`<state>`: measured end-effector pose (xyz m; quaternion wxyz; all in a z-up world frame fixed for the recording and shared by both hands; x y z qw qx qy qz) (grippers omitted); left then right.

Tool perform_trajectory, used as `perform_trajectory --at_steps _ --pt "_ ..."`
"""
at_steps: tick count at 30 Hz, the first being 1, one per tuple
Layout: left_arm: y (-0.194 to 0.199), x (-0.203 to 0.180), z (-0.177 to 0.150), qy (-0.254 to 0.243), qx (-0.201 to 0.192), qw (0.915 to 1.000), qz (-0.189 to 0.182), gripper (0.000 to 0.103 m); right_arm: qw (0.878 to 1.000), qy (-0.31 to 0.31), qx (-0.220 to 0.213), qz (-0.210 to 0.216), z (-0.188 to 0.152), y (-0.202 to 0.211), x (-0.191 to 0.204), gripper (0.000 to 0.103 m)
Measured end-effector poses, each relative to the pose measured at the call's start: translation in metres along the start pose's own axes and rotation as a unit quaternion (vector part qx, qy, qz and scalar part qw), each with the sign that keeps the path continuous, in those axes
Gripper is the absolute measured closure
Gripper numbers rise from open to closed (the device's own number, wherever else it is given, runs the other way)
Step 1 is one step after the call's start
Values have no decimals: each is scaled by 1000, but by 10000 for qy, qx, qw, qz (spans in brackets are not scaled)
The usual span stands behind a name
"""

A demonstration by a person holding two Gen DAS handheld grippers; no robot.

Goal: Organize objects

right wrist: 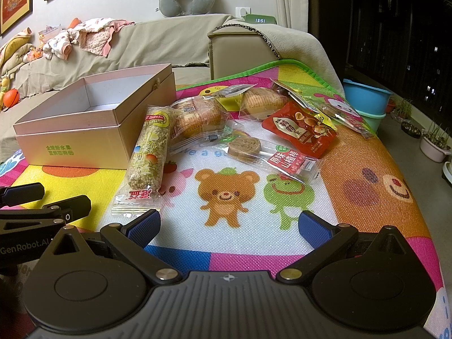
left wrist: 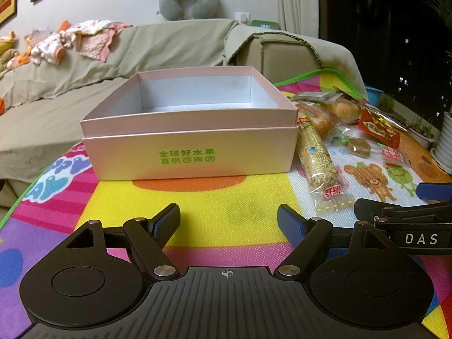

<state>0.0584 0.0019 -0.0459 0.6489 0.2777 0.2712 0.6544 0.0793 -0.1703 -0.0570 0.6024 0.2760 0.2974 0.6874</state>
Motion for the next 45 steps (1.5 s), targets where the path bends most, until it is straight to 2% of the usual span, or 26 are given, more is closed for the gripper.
perform_trajectory --at_steps 16,19,22,26,28,34,36,39,43,45 --pt "1 2 1 63 6 10000 -59 20 10000 -7 27 29 -1 1 1 0" --pt "1 2 1 84 5 9999 -76 20 9994 7 256 221 4 -3 -2 0" --pt "1 2 1 61 17 10000 -47 20 9979 -278 378 456 9 -2 -8 0" --pt "0 3 2 32 93 9999 -58 20 9979 265 596 -7 7 -7 6 0" --pt "-1 3 4 2 176 9998 -87 21 9966 80 813 52 9 -9 4 0" --pt "4 11 13 32 438 9981 -428 25 9924 174 1212 119 14 -12 3 0" --pt "18 20 24 73 239 9981 -565 25 9912 223 1295 180 14 -11 2 0" --pt "46 45 51 140 -350 9981 -484 25 9893 443 1353 307 13 -10 2 0" --pt "57 104 98 499 -1023 9935 50 25 9897 677 1163 485 8 -3 1 0" --pt "38 130 115 566 -891 9938 357 27 9904 677 1091 515 9 0 0 0"
Point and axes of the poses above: each gripper's, at about its wrist camera, not at the fingertips, and y roughly against the way its jaws point, x to its left, z to its top, the point moved 8 cm from there along -y, roughly the way its jaws point, and after that the axes turned 10 degrees about x, right-handed, at the moved point
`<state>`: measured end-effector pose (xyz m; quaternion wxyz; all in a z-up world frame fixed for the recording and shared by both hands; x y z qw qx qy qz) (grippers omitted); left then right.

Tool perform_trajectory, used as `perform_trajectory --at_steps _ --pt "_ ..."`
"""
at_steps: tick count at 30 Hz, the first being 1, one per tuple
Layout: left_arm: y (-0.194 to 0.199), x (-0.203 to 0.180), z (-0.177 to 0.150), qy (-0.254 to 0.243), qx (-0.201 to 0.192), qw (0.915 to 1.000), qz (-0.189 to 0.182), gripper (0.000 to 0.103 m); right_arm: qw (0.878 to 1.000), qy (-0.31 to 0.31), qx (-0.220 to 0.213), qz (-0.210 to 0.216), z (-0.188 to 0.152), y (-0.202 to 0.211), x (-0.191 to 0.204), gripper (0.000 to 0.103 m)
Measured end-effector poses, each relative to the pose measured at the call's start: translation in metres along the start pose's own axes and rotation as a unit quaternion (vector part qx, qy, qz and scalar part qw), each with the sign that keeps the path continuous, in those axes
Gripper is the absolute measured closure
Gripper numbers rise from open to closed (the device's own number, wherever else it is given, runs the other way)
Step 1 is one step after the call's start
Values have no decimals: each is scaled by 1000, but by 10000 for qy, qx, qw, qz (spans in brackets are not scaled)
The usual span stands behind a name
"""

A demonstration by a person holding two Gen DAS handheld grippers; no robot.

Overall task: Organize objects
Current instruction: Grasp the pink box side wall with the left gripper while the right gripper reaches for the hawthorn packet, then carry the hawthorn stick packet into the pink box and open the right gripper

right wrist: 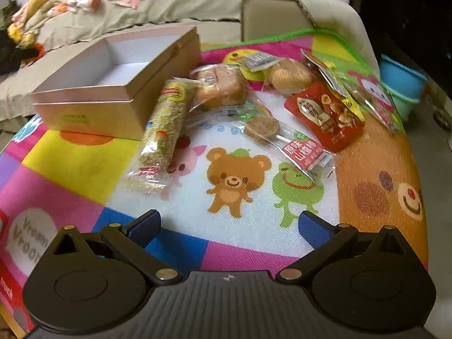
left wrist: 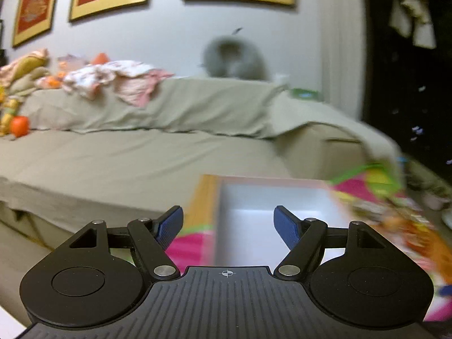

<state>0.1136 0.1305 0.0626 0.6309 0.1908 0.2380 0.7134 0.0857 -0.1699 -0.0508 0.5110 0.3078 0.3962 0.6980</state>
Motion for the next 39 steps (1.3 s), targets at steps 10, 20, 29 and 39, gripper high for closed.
perform_trajectory --at_steps 10,20,29,39 --pt "-92 8 -18 3 1050 9943 -193 53 9880 13 -1198 -970 65 63 -53 8" --pt "-104 8 -29 341 1237 9917 -125 90 9872 -1246 -577 -807 139 -38 -202 25" --pt "-105 6 -25 225 1312 9905 -340 90 9899 -1383 -213 -219 128 -55 -178 68" --pt "-101 3 -29 338 1253 9909 -362 90 9878 -1456 -534 110 88 31 -133 70"
Point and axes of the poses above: each gripper's, at about its wrist camera, not at the fingertips, and y roughly against the way its jaws point, x to its left, z to its top, the point moved 8 cm from there along -y, roughly the way its jaws point, and after that the axes turned 10 degrees about x, right-handed, at the moved point
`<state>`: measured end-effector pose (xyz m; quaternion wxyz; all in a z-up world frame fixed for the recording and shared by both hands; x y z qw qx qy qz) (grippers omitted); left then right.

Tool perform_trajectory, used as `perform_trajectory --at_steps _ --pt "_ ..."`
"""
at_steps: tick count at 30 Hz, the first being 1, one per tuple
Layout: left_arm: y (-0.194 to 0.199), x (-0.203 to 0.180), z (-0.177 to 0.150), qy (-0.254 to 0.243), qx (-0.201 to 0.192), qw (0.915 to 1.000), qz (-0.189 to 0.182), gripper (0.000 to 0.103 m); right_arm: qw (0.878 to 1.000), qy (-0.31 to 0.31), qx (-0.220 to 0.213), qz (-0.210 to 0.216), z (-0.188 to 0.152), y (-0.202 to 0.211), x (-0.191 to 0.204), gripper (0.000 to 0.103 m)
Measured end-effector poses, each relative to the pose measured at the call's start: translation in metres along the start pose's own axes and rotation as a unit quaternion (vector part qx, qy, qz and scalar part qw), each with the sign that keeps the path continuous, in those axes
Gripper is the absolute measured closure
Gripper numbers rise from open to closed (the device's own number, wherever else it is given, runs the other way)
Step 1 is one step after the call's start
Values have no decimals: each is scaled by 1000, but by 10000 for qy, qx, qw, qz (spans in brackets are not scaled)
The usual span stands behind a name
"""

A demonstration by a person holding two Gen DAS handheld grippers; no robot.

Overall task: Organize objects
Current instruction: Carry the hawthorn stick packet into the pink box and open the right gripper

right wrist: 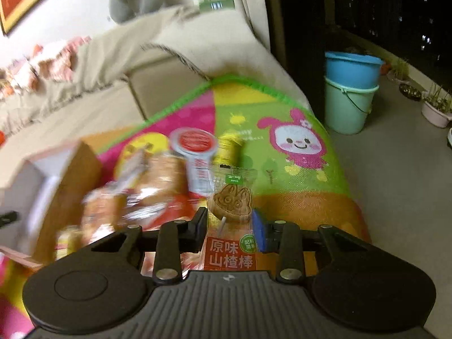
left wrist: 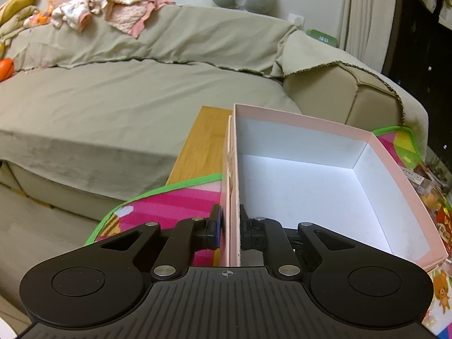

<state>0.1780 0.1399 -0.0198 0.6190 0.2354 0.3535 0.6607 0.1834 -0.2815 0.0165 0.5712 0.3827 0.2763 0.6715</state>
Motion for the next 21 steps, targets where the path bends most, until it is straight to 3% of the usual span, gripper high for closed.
perform_trajectory --at_steps 5,10,17,19,21 --pt "2 -1 0 -46 -20 10000 -18 92 9982 375 -109 448 -14 61 53 70" --pt "10 -2 0 -176 -100 9998 -23 91 9898 952 -38 1059 -5 88 132 70" --pt "12 0 -4 -142 -119 9998 -72 91 9769 1205 -203 1756 45 89 243 70" --pt "12 0 -5 -123 -103 9998 -86 90 9730 1165 -94 1992 62 76 272 63" --pt "12 0 -5 -138 -99 9998 -88 90 9755 1125 -163 1883 71 62 288 59"
Point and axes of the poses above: each gripper's, at about its wrist camera, not at the fingertips, and y roughly against the way its jaws point, x to its left, z to its top, the point moved 8 cm from there along -y, roughly the way its jaws point, and after that the axes turned 10 degrees about x, right-handed, at the moved point
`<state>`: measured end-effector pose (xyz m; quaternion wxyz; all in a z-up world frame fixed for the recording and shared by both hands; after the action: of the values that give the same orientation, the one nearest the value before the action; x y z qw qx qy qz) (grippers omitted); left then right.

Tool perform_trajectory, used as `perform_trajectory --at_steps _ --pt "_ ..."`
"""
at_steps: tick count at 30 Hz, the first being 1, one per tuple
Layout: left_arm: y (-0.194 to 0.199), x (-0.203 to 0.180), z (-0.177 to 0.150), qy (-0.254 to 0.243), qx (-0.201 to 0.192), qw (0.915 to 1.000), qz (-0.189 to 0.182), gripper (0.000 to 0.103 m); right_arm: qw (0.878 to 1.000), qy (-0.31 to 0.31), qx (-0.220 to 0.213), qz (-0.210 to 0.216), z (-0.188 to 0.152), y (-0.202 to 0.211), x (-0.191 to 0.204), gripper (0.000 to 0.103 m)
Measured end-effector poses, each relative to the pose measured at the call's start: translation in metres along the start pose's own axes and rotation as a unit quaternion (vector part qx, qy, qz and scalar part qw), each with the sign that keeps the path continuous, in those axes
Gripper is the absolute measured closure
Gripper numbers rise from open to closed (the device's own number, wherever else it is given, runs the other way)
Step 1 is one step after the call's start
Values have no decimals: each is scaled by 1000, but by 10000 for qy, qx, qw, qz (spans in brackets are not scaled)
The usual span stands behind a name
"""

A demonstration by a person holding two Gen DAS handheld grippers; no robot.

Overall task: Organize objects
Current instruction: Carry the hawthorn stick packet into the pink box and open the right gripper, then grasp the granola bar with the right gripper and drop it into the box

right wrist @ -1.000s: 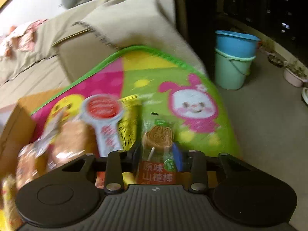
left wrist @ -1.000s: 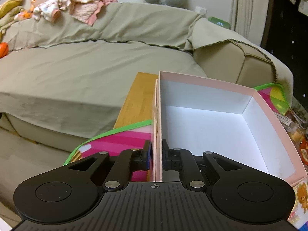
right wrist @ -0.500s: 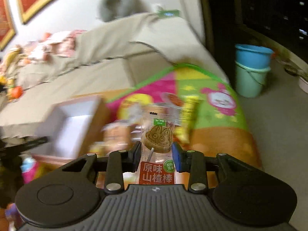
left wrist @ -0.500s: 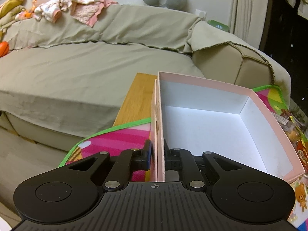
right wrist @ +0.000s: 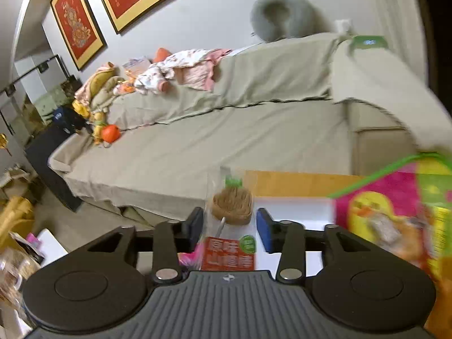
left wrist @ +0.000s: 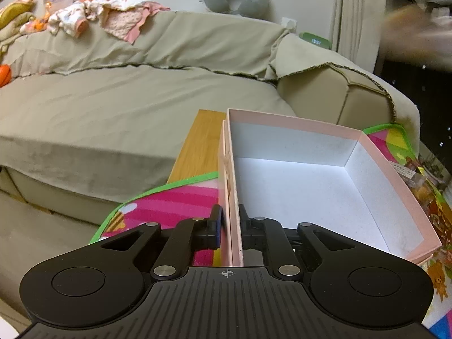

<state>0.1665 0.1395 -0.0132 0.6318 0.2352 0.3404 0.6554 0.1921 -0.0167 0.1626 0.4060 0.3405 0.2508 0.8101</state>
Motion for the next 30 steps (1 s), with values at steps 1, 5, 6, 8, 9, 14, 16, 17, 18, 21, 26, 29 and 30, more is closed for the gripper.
perform_trajectory --at_steps 1,5,6,8,9,14,16,17,18,21,26,29,30 --pt "0 0 0 -7 -6 10000 4 90 9999 72 -39 -149 1 -6 0 59" --pt "0 -2 -1 -52 -38 10000 25 90 9983 354 -218 -418 -26 1 -13 56" --pt "0 -2 -1 -48 -36 10000 31 91 9977 350 -250 -531 -37 6 -24 53" --pt "0 -1 -1 -18 -34 10000 24 90 9955 356 -285 -826 -67 18 -48 51" --pt "0 -1 -1 -15 -35 10000 26 90 9944 348 -269 -965 -80 21 -57 51" --pt "2 -1 -2 -85 -12 10000 12 90 9878 155 138 -1545 -160 26 -103 49" --pt "3 -2 -3 -123 7 9999 37 90 9868 91 327 -1584 -187 24 -111 49" --pt "3 -2 -3 -151 21 9999 51 90 9862 101 387 -1609 -197 21 -111 49" --pt "4 -2 -3 -168 33 9998 60 90 9852 136 444 -1651 -206 19 -111 48" --pt "5 -2 -6 -153 61 9998 80 90 9844 285 509 -1661 -220 8 -106 48" --pt "6 -2 -6 -61 72 9999 117 90 9839 545 553 -1609 -206 -18 -101 49" --pt "6 -3 -7 -49 69 9999 123 90 9841 674 563 -1544 -195 -37 -102 49" --pt "6 -3 -7 -44 70 9999 122 90 9842 722 572 -1512 -192 -43 -101 50"
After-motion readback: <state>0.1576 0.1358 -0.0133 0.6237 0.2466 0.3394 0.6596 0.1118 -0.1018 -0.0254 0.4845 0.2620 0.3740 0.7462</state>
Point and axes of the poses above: each gripper's, at about its wrist camera, not at the fingertips, and y roughly against the way its jaws point, x to its left, z to its top, the point moved 8 cm from there along -y, roughly the way its jaws point, and after that the axes turned 10 degrees about x, right-handed, at the moved point
